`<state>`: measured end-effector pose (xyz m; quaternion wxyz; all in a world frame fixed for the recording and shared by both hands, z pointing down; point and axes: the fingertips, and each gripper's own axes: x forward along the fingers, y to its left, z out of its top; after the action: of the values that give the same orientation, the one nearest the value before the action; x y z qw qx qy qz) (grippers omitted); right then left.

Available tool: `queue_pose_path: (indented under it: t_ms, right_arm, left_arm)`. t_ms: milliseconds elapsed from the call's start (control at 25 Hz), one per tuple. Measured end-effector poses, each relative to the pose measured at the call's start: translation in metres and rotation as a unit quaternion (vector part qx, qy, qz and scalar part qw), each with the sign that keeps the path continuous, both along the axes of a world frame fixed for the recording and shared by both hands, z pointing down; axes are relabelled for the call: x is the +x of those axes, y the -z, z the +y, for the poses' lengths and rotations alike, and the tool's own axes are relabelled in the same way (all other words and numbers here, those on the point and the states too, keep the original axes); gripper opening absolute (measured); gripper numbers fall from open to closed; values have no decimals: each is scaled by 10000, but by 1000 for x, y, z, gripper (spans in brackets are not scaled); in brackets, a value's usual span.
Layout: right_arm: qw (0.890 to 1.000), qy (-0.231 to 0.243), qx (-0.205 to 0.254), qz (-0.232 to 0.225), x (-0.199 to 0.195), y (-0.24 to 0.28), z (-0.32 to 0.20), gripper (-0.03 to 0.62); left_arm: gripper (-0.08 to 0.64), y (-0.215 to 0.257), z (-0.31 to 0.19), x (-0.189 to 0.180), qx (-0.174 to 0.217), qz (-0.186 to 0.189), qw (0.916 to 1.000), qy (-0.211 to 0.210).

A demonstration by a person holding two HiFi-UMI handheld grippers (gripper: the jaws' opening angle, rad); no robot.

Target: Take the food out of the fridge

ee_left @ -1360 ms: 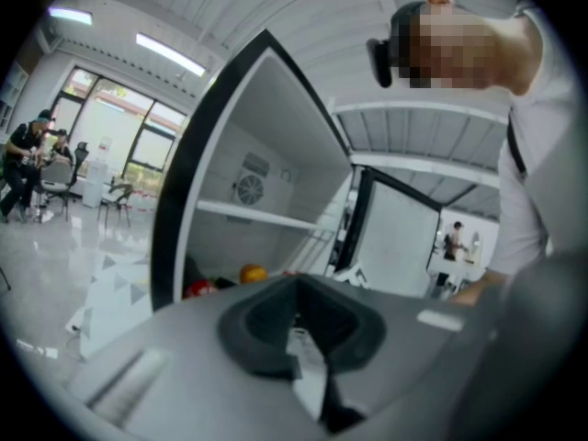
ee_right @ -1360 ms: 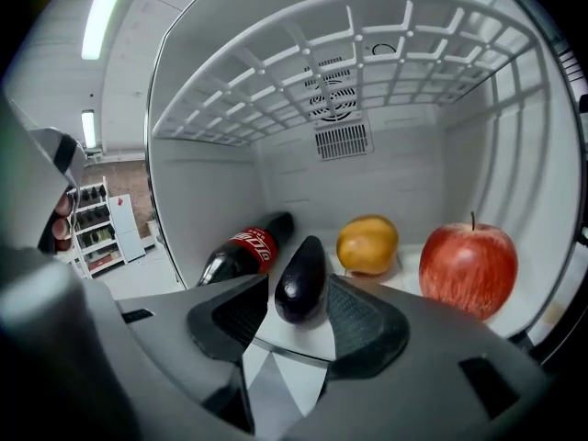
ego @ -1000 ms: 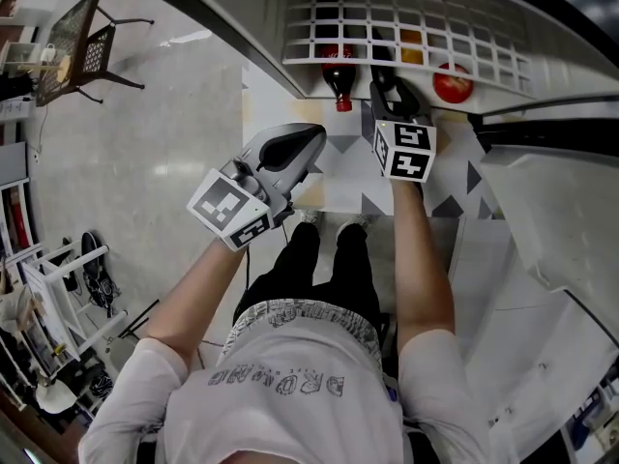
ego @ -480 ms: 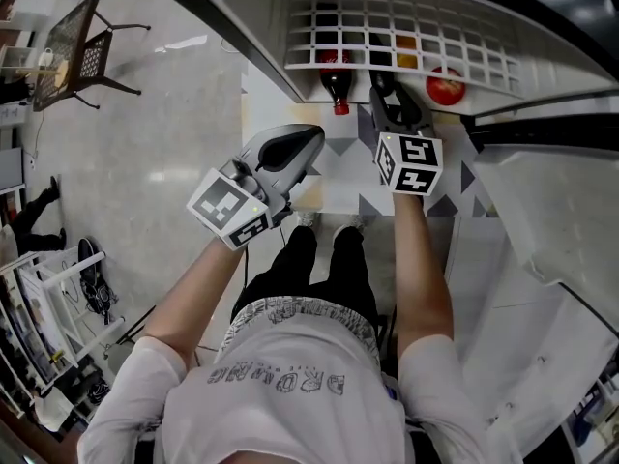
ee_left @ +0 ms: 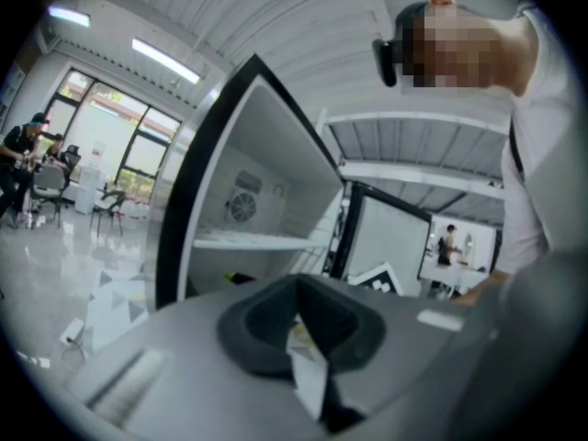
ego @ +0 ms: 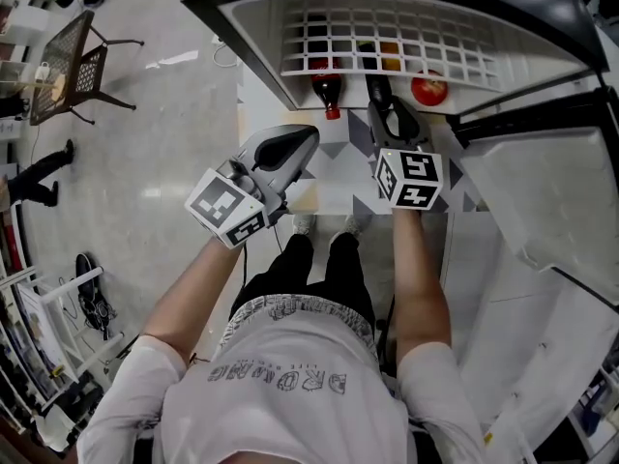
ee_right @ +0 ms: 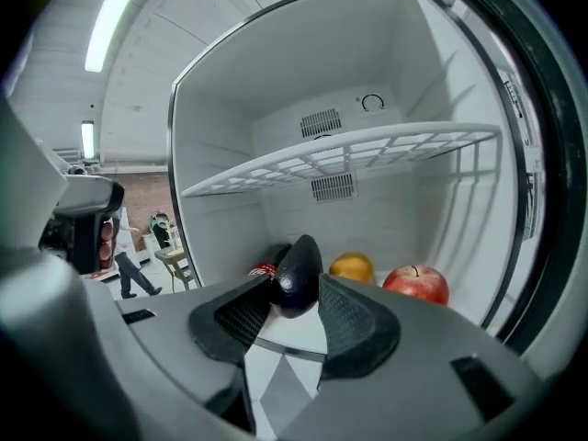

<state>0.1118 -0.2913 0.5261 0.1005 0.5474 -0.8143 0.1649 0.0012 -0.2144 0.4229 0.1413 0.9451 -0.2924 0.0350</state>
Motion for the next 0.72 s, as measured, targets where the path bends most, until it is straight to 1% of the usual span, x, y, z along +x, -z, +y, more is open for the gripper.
queue_pose_path:
  t_ms: [720]
  right_arm:
    - [9990, -441, 59, 7, 22, 34, 73, 153]
  left_arm:
    - [8, 29, 29, 1, 260, 214, 9988, -358]
